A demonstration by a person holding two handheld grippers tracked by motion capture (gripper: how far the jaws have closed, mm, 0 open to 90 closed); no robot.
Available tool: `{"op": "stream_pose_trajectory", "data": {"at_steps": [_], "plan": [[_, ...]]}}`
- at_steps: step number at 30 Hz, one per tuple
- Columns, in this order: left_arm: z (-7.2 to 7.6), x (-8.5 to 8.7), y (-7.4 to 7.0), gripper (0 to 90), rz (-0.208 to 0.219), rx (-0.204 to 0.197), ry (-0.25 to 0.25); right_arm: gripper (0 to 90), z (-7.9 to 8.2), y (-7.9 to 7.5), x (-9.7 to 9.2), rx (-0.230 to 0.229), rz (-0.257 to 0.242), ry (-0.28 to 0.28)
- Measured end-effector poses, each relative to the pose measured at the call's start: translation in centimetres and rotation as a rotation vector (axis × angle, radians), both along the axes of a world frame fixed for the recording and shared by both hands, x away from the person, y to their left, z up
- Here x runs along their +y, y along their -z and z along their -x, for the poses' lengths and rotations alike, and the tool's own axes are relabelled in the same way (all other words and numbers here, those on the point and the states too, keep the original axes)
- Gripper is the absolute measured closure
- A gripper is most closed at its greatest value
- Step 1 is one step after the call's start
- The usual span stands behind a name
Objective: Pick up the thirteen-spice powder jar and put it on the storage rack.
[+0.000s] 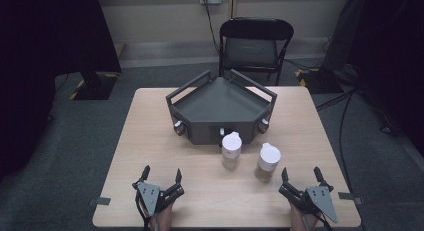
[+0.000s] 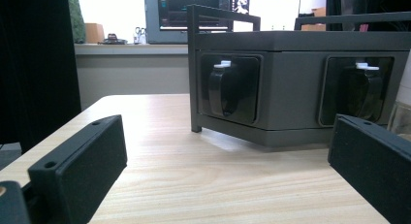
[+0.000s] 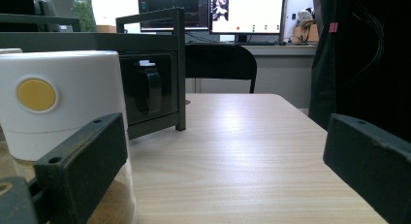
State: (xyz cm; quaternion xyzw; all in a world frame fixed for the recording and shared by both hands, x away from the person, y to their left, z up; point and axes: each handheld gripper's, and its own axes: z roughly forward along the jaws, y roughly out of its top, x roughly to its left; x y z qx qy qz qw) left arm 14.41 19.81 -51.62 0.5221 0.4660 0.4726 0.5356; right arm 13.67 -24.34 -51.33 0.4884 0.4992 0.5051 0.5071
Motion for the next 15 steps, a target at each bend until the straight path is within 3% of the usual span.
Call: {"op": "stream_pose_trajectory", "data": {"at_steps": [15], "plan": [[0.0,-0.01,0.0,0.0,0.0,0.0,-0.001,0.0,0.03,0.02,-0.04,-0.001,-0.001,-0.004]]}}
